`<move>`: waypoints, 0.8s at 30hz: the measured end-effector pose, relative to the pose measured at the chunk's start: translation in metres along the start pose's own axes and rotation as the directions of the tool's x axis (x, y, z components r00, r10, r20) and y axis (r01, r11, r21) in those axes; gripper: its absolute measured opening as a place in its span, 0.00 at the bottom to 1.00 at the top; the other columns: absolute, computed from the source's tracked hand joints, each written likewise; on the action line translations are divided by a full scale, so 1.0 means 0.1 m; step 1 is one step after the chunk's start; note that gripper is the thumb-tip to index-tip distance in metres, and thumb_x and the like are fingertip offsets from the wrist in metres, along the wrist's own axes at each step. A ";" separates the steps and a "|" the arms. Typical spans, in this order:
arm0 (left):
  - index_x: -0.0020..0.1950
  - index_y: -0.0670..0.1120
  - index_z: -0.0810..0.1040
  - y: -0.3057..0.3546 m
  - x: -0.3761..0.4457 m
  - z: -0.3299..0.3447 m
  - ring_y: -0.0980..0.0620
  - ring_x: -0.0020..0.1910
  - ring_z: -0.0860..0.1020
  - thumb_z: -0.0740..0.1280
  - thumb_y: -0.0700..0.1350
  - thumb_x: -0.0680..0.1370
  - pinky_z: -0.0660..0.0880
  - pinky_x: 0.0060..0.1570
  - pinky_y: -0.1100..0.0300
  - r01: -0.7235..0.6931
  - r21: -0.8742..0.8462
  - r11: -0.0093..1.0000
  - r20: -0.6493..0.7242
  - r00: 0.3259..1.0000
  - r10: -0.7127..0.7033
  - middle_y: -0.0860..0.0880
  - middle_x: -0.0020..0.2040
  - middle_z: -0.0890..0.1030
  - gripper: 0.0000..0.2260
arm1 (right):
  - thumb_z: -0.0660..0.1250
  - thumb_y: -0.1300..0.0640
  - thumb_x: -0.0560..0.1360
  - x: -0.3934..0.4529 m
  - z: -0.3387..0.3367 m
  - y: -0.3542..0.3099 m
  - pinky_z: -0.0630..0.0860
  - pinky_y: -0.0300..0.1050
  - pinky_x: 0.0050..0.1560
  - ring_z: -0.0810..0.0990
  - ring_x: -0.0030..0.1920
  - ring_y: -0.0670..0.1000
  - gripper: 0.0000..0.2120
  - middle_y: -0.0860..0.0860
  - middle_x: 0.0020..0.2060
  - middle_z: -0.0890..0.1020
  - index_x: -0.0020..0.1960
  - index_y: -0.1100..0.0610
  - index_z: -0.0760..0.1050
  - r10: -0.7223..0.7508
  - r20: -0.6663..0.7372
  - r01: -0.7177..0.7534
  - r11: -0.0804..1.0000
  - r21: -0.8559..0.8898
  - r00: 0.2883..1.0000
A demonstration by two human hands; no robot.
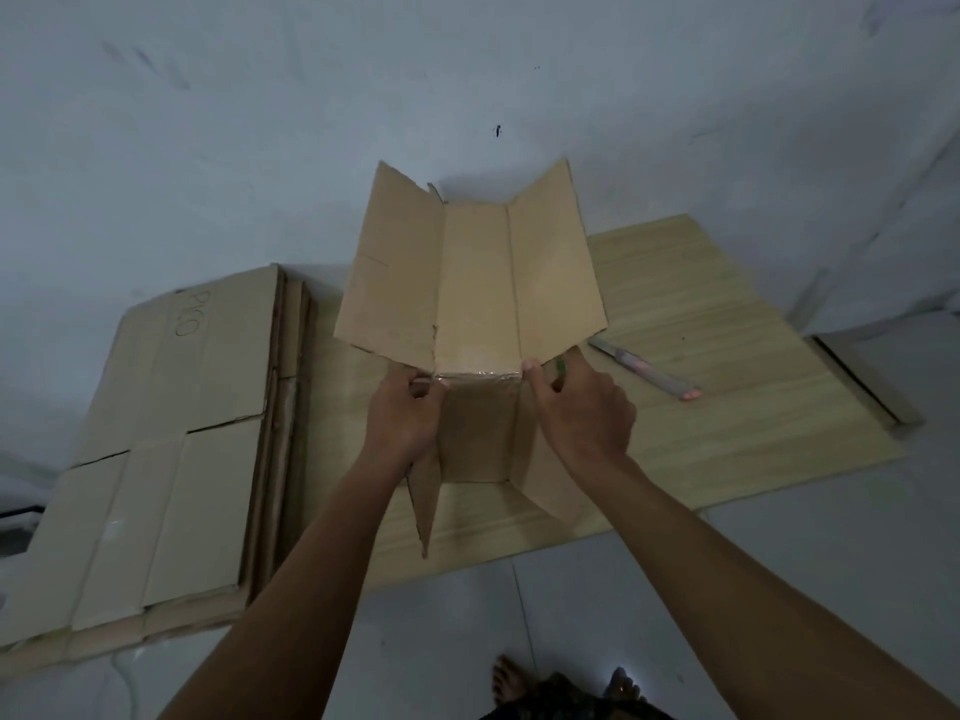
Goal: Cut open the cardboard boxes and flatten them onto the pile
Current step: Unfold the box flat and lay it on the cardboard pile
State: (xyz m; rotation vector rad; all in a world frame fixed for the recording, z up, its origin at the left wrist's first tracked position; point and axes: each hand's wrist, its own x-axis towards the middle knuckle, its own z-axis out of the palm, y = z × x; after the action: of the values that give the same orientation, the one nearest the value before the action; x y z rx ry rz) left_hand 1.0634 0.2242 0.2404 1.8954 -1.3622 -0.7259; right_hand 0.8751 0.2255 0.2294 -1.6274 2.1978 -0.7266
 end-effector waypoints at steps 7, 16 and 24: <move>0.52 0.44 0.86 -0.01 0.08 -0.15 0.55 0.45 0.81 0.73 0.48 0.78 0.72 0.43 0.63 -0.041 0.114 0.993 0.137 0.990 0.025 0.52 0.42 0.83 0.09 | 0.66 0.35 0.75 0.01 -0.11 0.04 0.70 0.54 0.56 0.79 0.60 0.62 0.33 0.57 0.58 0.81 0.69 0.56 0.64 0.211 0.074 -0.223 0.946 0.236 0.975; 0.60 0.47 0.84 -0.11 -0.08 -0.43 0.50 0.53 0.82 0.67 0.48 0.83 0.79 0.57 0.52 0.147 0.024 0.989 0.447 0.883 -0.143 0.48 0.55 0.85 0.10 | 0.69 0.29 0.69 0.04 -0.22 0.36 0.72 0.45 0.45 0.82 0.50 0.53 0.21 0.47 0.45 0.84 0.43 0.46 0.82 -0.151 0.209 0.148 0.988 0.029 0.966; 0.57 0.56 0.81 0.17 0.04 -0.57 0.59 0.44 0.80 0.67 0.53 0.82 0.77 0.40 0.68 0.191 0.239 0.952 0.585 0.754 -0.298 0.57 0.48 0.82 0.07 | 0.79 0.35 0.60 -0.07 -0.14 0.45 0.69 0.48 0.40 0.77 0.42 0.56 0.29 0.49 0.42 0.78 0.47 0.51 0.70 -0.121 -0.183 0.144 0.982 0.123 0.976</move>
State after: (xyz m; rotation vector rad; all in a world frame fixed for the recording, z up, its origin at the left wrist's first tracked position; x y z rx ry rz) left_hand 1.0987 0.2286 0.2882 2.0865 -1.6035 -1.5186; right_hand 0.8336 0.2459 0.2153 -1.7114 2.1161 -1.0708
